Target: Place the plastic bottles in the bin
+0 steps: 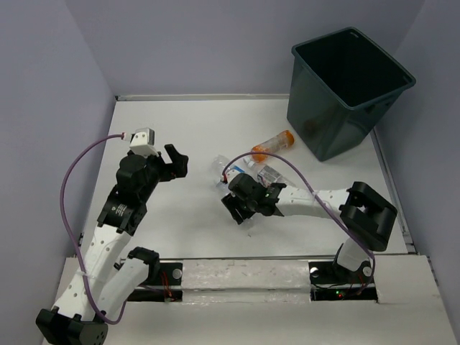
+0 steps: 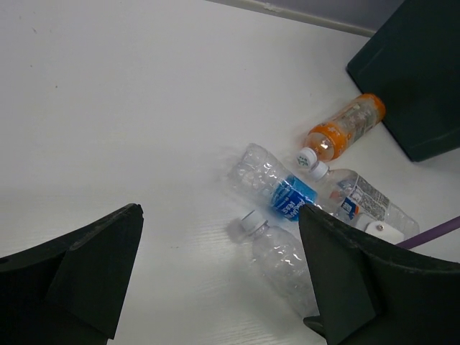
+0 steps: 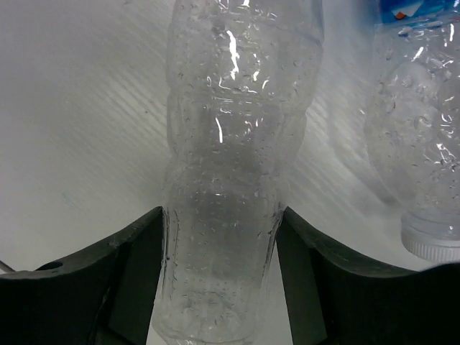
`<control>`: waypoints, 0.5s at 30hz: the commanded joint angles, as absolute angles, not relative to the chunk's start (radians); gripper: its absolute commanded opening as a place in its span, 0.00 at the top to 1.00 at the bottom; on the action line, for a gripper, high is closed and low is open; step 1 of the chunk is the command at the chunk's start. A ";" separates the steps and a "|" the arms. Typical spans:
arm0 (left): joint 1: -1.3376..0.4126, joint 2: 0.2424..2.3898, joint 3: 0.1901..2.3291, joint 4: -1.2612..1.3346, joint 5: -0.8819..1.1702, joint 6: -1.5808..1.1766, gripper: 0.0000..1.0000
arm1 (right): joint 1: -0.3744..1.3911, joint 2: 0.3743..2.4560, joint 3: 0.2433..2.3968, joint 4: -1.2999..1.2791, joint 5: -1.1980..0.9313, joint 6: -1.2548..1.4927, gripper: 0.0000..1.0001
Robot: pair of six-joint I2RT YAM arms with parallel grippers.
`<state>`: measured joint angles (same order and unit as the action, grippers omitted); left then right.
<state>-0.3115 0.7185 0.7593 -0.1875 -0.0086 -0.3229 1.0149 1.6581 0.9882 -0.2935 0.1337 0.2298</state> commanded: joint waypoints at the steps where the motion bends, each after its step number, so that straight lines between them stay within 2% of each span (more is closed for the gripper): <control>1: -0.301 0.707 0.749 -0.153 -0.005 -0.313 0.01 | 1.057 1.661 1.051 -0.299 0.175 0.250 0.45; 3: -0.301 0.709 0.747 -0.155 -0.005 -0.318 0.01 | 1.068 1.622 1.066 -0.310 0.179 0.253 0.58; 4: -0.301 0.710 0.747 -0.156 -0.008 -0.321 0.01 | 1.080 1.597 1.072 -0.314 0.175 0.255 0.61; 8: -0.292 0.735 0.752 -0.170 -0.034 -0.340 0.01 | 1.080 1.435 1.106 -0.321 0.153 0.242 0.62; 11: -0.241 0.755 0.749 -0.147 0.042 -0.418 0.01 | 1.068 1.345 1.189 -0.322 0.306 0.166 0.63; 12: -0.229 0.761 0.739 -0.117 0.110 -0.451 0.01 | 1.016 1.341 1.269 -0.330 0.375 0.111 0.63; 15: -0.221 0.772 0.682 -0.017 0.176 -0.593 0.01 | 0.890 1.341 1.397 -0.331 0.400 0.054 0.64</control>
<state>-0.2340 0.7616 0.7452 -0.1555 0.0566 -0.4366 1.0409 1.3819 1.1950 -0.3885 0.2459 0.1680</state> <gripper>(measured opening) 0.989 0.501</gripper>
